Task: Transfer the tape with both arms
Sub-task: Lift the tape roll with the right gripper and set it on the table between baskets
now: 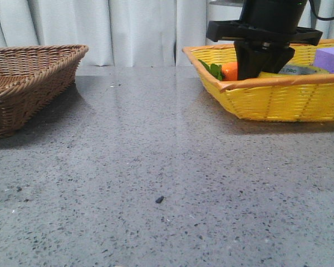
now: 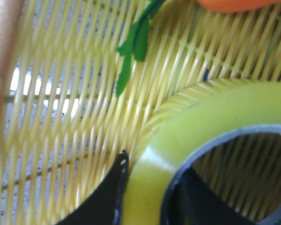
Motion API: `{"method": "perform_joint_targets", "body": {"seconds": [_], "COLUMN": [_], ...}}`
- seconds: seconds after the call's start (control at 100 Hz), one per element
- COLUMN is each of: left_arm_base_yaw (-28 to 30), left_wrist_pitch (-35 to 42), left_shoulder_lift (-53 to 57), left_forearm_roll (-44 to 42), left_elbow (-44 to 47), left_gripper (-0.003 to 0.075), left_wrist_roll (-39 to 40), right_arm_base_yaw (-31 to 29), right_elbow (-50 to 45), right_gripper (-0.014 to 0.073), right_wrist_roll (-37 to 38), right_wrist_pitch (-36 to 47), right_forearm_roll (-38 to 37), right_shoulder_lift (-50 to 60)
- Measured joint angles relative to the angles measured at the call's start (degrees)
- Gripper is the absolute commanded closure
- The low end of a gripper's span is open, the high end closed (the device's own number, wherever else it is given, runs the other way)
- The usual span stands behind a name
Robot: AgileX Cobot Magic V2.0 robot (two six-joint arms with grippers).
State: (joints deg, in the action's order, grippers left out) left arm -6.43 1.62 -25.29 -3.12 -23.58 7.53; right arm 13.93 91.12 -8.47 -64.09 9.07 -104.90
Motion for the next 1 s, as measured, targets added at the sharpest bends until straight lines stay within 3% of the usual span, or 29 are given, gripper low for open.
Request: {"method": "perform_joint_targets", "body": {"seconds": [0.33,0.5,0.8,1.0], "left_arm_base_yaw": [0.0,0.0,0.0,0.0], "left_wrist_pitch": [0.0,0.0,0.0,0.0], "left_shoulder_lift": [0.0,0.0,0.0,0.0], "left_forearm_roll": [0.0,0.0,0.0,0.0], "left_elbow": [0.0,0.0,0.0,0.0], "left_gripper": [0.0741,0.0741,0.0741,0.0741], "left_wrist_roll": [0.0,0.0,0.0,0.0], "right_arm_base_yaw": [0.9,7.0,22.2,24.5], "right_elbow": [17.9,25.8,27.1,27.1], "right_gripper": [0.0641,0.0641,0.0641,0.0641], "right_wrist_roll": [0.0,0.0,0.0,0.0], "right_wrist_pitch": [-7.3,-7.7,-8.6,-8.6], "right_forearm_roll": [-0.4,-0.9,0.3,0.0], "right_shoulder_lift": [-0.4,-0.4,-3.1,-8.2]}}
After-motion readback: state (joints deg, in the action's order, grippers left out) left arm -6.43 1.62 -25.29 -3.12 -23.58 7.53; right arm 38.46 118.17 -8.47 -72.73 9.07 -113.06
